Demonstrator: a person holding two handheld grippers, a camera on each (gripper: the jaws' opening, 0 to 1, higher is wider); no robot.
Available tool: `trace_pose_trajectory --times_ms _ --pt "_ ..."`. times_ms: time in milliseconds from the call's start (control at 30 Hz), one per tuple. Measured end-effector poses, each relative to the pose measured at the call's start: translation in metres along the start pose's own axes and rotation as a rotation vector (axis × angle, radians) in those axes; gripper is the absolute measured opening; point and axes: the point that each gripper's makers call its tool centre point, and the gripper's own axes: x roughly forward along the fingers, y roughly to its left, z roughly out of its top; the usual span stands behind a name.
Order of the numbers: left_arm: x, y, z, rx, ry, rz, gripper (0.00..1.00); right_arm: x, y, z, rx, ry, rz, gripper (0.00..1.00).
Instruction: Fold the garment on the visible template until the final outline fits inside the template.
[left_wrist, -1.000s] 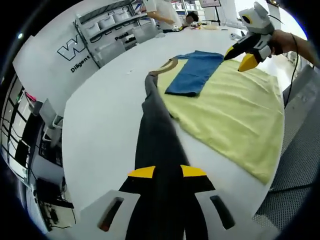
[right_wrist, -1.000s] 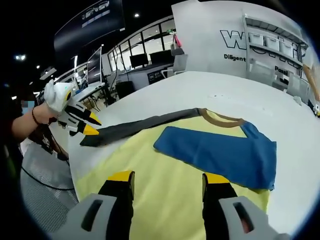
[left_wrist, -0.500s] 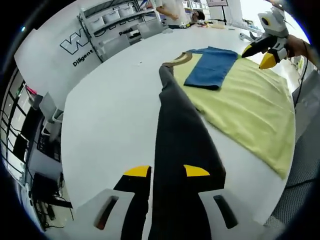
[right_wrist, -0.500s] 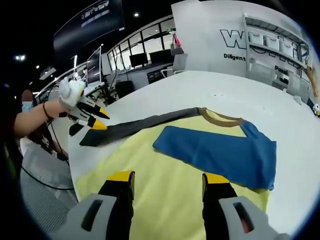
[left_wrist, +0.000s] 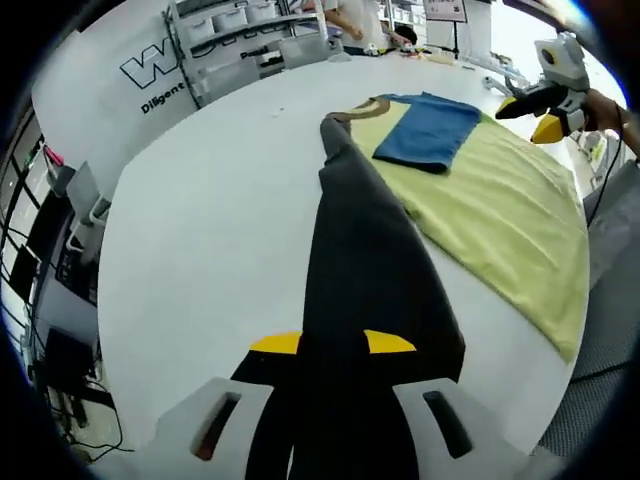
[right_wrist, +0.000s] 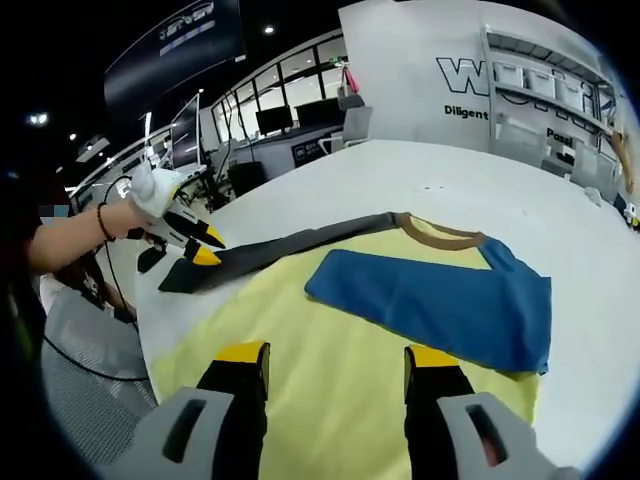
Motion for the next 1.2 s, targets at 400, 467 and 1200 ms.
trace_pose_trajectory --times_ms 400,467,1200 --pt "0.003 0.002 -0.002 -0.107 -0.019 -0.058 0.19 -0.001 -0.001 -0.002 0.004 0.004 -0.004 0.51" --pt "0.003 0.001 -0.002 -0.125 -0.026 -0.069 0.19 -0.001 -0.001 -0.002 0.006 0.004 -0.004 0.51" --pt "0.005 0.021 -0.003 -0.161 -0.039 0.010 0.01 -0.004 -0.003 0.001 0.005 -0.004 -0.010 0.51"
